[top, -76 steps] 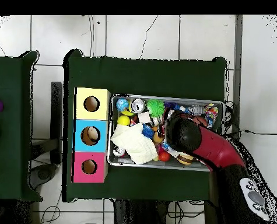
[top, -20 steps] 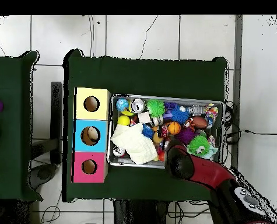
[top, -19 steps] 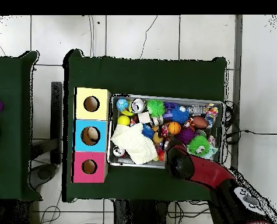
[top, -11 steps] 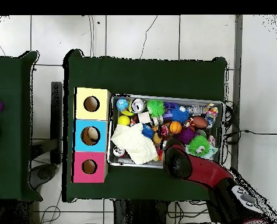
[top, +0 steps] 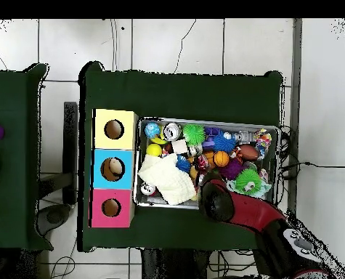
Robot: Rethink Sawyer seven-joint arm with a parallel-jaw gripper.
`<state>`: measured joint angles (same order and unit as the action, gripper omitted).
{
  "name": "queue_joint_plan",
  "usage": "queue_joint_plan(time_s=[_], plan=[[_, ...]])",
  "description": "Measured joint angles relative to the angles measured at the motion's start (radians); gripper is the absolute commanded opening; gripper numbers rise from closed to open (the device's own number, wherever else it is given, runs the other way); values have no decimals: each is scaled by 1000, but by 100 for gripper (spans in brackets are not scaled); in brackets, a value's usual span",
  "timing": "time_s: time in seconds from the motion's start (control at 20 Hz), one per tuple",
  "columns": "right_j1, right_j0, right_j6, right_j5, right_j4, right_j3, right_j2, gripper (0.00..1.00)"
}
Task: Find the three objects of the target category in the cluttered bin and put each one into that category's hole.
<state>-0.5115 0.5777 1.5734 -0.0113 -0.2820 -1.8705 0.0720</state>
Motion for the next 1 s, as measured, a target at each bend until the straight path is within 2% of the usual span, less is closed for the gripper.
queue_joint_plan(time_s=[0.5, 0.7, 1.0], plan=[[-17, 3, 0, 0, 0, -5, 1, 0], [-51, 8, 0, 10, 0, -19, 9, 0], [-126, 18, 0, 76, 2, -36, 32, 0]])
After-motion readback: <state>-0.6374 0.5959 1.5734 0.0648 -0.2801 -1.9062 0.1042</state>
